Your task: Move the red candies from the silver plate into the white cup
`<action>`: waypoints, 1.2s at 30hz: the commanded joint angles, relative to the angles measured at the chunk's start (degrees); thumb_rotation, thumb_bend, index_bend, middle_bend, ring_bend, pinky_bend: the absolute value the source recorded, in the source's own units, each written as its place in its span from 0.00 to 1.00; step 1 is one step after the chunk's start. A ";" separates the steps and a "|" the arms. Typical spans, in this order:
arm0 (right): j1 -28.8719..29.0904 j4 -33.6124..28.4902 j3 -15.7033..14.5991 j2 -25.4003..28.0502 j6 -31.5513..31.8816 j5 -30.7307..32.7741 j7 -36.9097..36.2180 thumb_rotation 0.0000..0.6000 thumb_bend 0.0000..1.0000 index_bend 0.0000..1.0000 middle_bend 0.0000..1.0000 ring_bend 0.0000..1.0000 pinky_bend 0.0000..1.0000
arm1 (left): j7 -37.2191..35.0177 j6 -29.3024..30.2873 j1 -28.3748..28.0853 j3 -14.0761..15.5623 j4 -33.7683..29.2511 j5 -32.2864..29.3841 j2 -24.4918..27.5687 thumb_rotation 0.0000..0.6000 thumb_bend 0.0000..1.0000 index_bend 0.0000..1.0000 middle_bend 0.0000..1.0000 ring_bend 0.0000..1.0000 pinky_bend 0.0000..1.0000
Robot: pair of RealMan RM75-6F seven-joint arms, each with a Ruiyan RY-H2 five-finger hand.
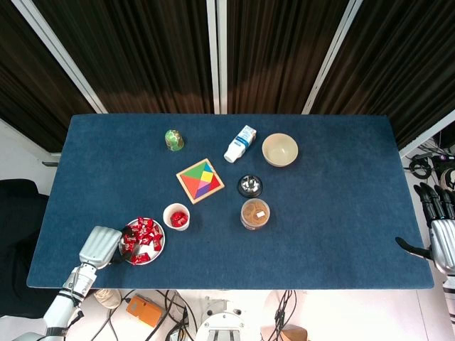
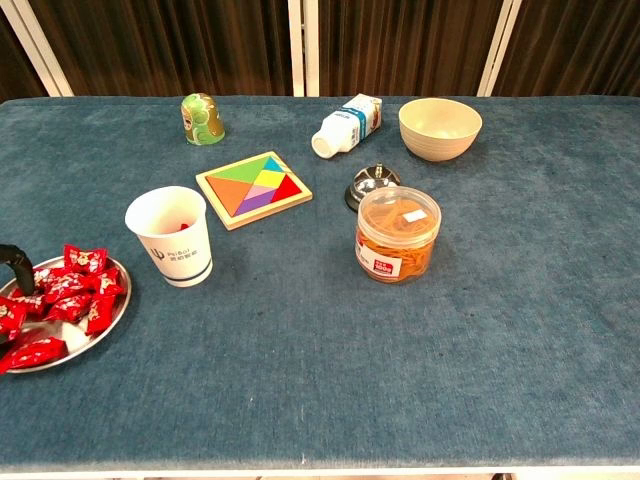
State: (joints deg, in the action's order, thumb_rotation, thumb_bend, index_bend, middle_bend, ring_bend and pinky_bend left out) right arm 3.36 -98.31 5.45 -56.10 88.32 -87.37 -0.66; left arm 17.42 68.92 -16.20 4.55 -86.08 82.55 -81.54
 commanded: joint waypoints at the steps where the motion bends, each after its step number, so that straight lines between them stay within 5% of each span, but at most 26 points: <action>1: -0.08 0.10 -0.04 -0.02 0.03 0.10 -0.10 1.00 0.16 0.00 0.12 0.00 0.10 | 0.15 -0.56 -0.29 -0.20 0.14 -0.08 -0.07 1.00 0.20 0.43 0.95 0.92 0.83; 25: 0.02 0.22 -0.04 -0.16 -0.29 0.49 -0.04 1.00 0.16 0.00 0.12 0.00 0.10 | -1.06 -3.87 -1.62 -0.92 1.68 -0.72 -0.80 1.00 0.38 0.55 0.95 0.92 0.83; 36: -0.15 0.14 0.02 -0.02 0.12 0.45 -0.15 1.00 0.16 0.00 0.12 0.00 0.10 | -4.04 0.24 -1.47 -1.75 -3.01 2.80 2.66 1.00 0.39 0.58 0.96 0.92 0.83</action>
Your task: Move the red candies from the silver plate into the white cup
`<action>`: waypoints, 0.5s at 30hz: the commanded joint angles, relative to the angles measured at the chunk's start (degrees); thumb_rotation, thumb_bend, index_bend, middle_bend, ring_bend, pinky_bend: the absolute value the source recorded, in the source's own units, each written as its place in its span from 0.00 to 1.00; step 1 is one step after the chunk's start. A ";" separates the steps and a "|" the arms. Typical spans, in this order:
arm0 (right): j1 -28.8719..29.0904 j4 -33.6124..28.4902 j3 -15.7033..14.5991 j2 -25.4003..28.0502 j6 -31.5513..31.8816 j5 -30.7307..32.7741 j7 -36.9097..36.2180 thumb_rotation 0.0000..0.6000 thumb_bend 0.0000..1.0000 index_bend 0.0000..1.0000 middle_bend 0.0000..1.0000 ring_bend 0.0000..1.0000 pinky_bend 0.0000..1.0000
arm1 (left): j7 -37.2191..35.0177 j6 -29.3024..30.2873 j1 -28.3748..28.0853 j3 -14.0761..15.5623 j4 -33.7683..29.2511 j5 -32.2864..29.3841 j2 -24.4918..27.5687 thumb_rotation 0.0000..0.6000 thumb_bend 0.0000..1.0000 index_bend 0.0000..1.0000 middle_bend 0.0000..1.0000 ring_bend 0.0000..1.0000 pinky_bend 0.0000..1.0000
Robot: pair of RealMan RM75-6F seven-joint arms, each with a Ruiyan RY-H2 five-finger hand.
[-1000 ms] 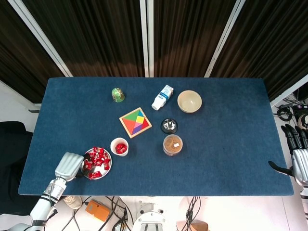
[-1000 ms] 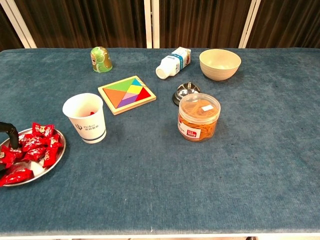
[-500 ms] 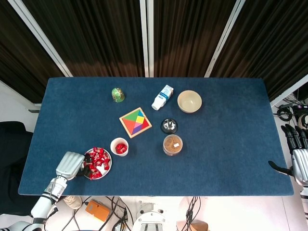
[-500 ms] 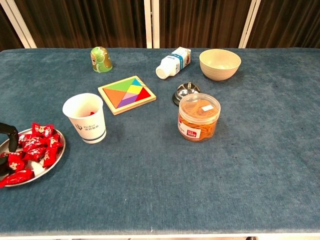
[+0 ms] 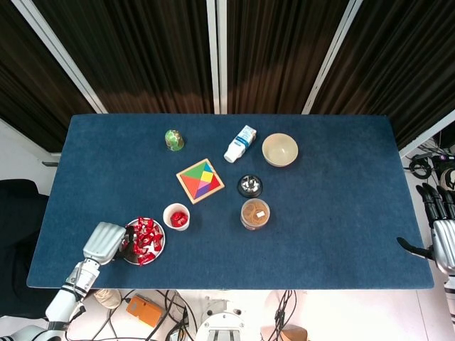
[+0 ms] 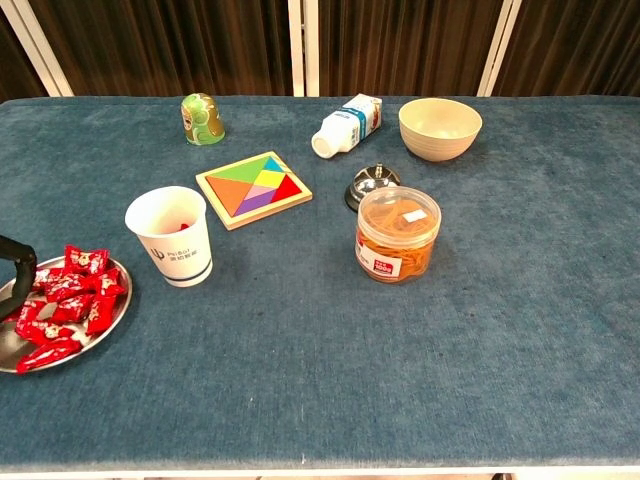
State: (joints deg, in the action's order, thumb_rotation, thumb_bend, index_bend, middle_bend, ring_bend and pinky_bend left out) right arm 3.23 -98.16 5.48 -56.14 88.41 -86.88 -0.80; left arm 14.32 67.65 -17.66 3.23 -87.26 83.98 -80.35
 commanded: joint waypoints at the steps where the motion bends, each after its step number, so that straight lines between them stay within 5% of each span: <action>1: -0.04 -0.01 -0.02 0.01 0.08 -0.07 -0.01 1.00 0.16 0.00 0.12 0.00 0.10 | -1.29 2.29 -0.12 -0.82 -2.94 2.03 2.18 1.00 0.39 0.58 0.96 0.92 0.83; 15: -0.64 0.51 -0.14 0.00 0.83 -0.03 -0.81 1.00 0.16 0.00 0.12 0.00 0.10 | -1.46 -0.45 -7.62 -8.08 -11.50 3.28 3.35 1.00 0.39 0.58 0.96 0.92 0.83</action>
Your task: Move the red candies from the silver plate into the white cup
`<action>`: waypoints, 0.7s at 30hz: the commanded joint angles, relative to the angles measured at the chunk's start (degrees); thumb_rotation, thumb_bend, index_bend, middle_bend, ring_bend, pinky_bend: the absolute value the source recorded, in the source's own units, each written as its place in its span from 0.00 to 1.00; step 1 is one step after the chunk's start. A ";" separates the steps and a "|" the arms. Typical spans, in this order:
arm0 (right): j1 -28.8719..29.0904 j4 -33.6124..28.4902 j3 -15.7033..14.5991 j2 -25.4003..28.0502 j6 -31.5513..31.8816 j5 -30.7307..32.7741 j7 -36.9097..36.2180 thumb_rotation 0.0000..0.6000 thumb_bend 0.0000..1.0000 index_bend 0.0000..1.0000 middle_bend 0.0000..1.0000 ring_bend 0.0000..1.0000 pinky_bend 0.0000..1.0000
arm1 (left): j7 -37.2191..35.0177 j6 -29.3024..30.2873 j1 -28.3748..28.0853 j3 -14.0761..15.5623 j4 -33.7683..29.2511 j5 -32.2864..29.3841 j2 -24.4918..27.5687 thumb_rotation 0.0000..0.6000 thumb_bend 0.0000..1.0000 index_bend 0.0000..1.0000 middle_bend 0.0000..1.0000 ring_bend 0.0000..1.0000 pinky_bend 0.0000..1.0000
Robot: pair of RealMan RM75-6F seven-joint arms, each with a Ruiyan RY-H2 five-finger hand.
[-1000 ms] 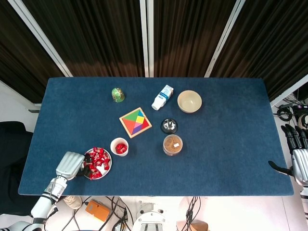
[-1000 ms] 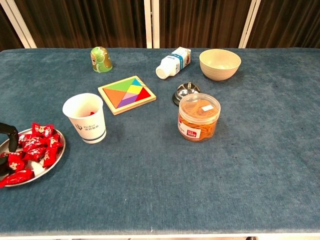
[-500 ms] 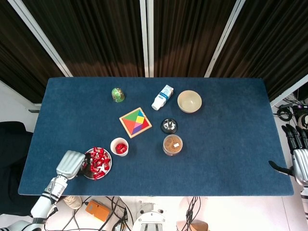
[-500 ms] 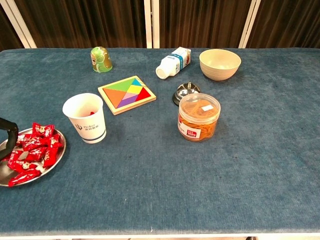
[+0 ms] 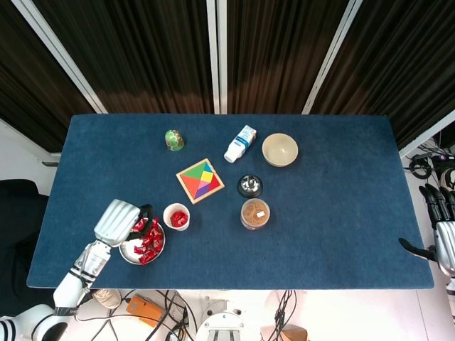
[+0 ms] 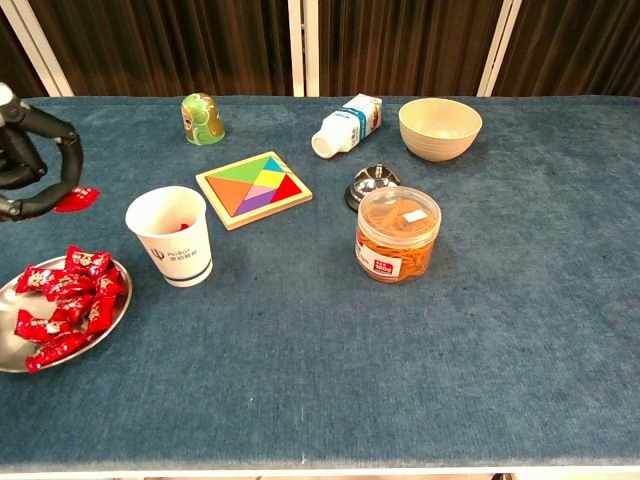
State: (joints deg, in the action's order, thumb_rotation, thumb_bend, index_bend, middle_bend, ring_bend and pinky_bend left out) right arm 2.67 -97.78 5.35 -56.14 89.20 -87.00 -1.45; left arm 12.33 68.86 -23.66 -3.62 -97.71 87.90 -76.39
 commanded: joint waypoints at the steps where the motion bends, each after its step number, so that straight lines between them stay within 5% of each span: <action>1: -0.15 0.30 -0.03 -0.02 0.06 0.18 -0.35 1.00 0.16 0.00 0.12 0.00 0.10 | 0.90 -2.53 -2.43 -1.71 -1.32 -1.10 -0.98 1.00 0.39 0.58 0.96 0.92 0.83; 13: -0.37 1.85 -0.05 -0.47 -0.32 0.91 -1.73 1.00 0.16 0.00 0.12 0.00 0.10 | 5.65 -7.71 -7.51 -4.45 0.33 -7.16 -5.28 1.00 0.36 0.58 0.96 0.92 0.83; 21: -0.31 1.99 -0.03 -0.58 -0.48 0.89 -1.82 1.00 0.16 0.00 0.12 0.00 0.10 | 9.54 -6.24 -7.44 -3.93 0.67 -9.39 -6.18 1.00 0.15 0.44 0.96 0.92 0.83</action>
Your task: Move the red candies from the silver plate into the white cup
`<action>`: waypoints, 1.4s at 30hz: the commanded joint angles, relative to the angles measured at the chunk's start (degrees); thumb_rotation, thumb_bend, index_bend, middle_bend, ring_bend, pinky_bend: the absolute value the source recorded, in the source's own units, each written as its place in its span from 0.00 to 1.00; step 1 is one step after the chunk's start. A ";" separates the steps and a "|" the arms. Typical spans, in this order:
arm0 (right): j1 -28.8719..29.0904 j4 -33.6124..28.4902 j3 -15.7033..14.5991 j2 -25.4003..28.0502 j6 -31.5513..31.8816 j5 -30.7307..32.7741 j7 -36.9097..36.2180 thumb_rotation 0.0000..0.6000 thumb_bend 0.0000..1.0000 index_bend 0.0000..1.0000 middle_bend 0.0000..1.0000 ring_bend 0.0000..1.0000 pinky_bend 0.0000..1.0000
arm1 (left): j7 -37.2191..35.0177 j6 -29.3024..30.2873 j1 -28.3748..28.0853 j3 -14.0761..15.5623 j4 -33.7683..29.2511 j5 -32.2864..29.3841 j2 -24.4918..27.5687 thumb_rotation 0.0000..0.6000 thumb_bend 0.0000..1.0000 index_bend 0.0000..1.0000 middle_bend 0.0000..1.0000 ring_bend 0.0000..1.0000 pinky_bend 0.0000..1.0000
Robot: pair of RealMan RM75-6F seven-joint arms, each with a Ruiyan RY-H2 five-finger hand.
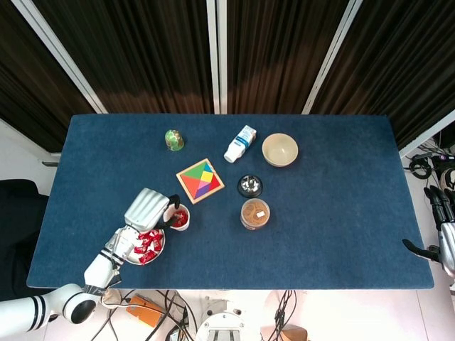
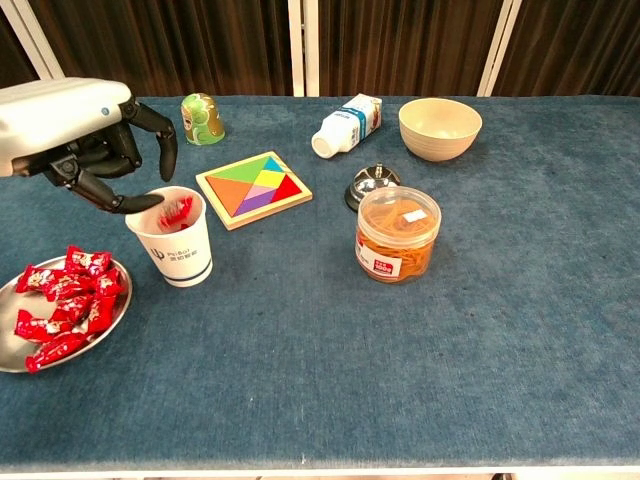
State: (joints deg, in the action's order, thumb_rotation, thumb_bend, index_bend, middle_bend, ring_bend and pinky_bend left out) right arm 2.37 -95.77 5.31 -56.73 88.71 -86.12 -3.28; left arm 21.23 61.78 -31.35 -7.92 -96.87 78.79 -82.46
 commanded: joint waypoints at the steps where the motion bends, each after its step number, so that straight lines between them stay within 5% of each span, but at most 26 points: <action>1: 0.00 -0.05 0.03 0.01 0.01 0.02 0.02 1.00 0.16 0.00 0.12 0.00 0.10 | 0.78 1.39 0.52 0.64 -0.45 -0.12 0.13 1.00 0.14 0.43 0.96 0.92 0.83; 18: 0.25 -0.62 0.37 0.45 0.49 -0.78 0.21 1.00 0.16 0.00 0.12 0.00 0.10 | -2.22 13.07 10.67 9.46 -3.38 7.19 9.63 1.00 0.18 0.43 0.95 0.92 0.83; 25: 0.38 -0.77 0.26 0.27 0.16 -0.78 0.49 1.00 0.16 0.00 0.12 0.00 0.10 | -0.66 9.76 11.91 13.18 0.33 7.84 7.44 1.00 0.19 0.44 0.95 0.92 0.83; 42: 0.38 -1.50 0.00 0.28 0.09 -1.11 1.31 1.00 0.16 0.00 0.12 0.00 0.10 | 3.70 5.67 12.40 14.28 5.27 7.04 1.95 1.00 0.18 0.45 0.95 0.92 0.83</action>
State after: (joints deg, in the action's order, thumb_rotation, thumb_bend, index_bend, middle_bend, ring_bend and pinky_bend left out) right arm 2.75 -97.27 5.31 -56.45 88.80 -87.23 -1.96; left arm 24.82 67.59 -18.92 6.34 -91.70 85.92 -80.41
